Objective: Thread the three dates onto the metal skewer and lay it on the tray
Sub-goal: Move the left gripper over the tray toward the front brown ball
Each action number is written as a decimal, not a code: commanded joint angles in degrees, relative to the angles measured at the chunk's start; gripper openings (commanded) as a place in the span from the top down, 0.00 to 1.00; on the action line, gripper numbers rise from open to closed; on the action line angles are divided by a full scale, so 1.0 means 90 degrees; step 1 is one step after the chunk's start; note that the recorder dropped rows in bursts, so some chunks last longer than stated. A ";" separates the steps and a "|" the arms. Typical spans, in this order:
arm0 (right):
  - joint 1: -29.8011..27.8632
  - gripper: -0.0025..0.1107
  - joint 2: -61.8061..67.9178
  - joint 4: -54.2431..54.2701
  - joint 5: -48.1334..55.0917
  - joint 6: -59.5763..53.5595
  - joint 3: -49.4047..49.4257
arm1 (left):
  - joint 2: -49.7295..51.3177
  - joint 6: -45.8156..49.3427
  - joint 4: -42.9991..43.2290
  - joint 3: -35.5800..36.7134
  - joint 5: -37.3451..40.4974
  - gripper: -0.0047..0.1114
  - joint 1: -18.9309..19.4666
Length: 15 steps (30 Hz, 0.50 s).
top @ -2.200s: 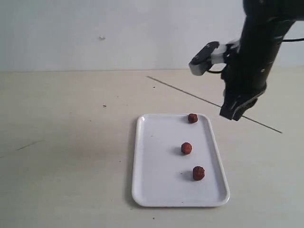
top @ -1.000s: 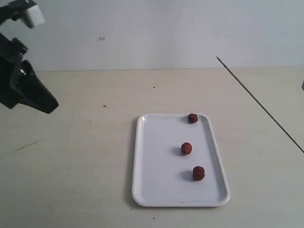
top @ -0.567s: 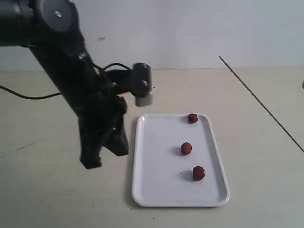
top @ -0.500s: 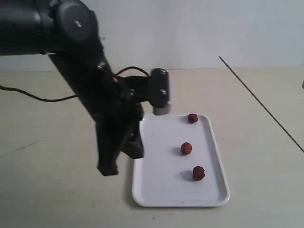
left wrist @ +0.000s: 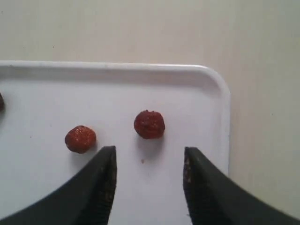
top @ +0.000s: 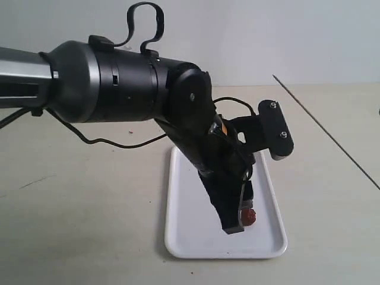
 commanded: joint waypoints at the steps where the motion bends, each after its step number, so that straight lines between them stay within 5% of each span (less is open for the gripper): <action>1: -0.0035 0.98 -0.0042 -0.0068 0.0020 -0.0073 0.0017 | -0.0024 -0.0493 0.0249 -0.0054 -0.0334 0.57 -0.0053; 9: -0.0035 0.98 -0.0042 -0.0068 -0.0022 -0.0062 0.0017 | 0.0001 -0.1199 0.1842 -0.0054 -0.0236 0.57 -0.0200; 15: -0.0035 0.98 -0.0042 -0.0151 0.0099 -0.0044 0.0017 | 0.0157 -0.1530 0.2189 -0.0054 -0.0045 0.57 -0.0285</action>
